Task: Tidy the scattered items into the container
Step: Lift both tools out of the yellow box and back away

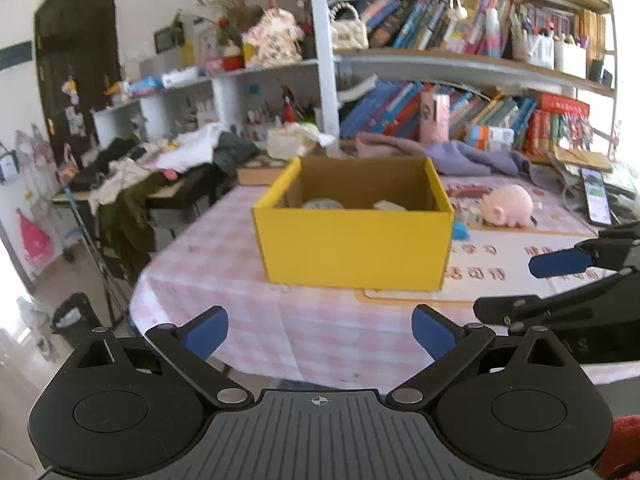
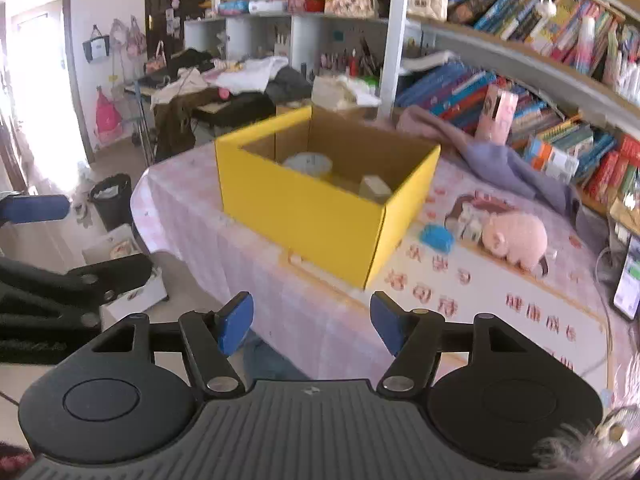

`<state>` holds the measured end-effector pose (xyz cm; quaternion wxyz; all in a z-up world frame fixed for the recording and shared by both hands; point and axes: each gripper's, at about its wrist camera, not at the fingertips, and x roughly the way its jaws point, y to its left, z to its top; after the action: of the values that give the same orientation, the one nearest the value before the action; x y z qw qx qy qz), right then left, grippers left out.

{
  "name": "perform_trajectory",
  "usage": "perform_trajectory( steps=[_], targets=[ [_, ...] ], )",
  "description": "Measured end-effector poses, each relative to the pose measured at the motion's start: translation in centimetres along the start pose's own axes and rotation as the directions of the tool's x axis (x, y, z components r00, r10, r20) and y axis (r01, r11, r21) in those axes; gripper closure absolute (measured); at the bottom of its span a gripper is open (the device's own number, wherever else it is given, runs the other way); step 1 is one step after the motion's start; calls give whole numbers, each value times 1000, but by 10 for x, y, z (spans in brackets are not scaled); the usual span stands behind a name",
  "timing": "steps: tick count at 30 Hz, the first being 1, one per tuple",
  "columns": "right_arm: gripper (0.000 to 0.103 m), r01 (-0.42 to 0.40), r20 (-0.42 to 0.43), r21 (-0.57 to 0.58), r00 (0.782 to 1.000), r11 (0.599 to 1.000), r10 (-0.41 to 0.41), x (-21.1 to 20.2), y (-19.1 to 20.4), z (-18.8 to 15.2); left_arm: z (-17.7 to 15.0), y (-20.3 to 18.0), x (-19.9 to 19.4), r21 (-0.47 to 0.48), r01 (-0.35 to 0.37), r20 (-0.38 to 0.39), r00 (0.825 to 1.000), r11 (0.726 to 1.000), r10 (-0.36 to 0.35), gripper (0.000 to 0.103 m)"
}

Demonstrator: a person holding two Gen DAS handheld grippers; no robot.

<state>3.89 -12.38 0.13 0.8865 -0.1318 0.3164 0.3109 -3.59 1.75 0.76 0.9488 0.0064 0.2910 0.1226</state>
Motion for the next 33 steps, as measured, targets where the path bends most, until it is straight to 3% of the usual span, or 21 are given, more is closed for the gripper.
perform_trajectory(
  steps=[11,18,26,33],
  targets=[
    [18,142,-36,111,990,984,-138,-18,-37,-20,11,-30,14,59,123,11,992,991,-124,3],
    [12,215,-91,186,975,959,-201,-23,-61,-35,10,-58,24,151,198,-56,980,969,-191,3],
    [10,303,-135,255,952,918,-276,-34,-86,-54,9,-96,31,253,305,-108,952,918,-287,3],
    [9,352,-177,279,933,893,-313,-39,-108,-64,10,-124,42,277,382,-158,923,882,-350,3]
  ],
)
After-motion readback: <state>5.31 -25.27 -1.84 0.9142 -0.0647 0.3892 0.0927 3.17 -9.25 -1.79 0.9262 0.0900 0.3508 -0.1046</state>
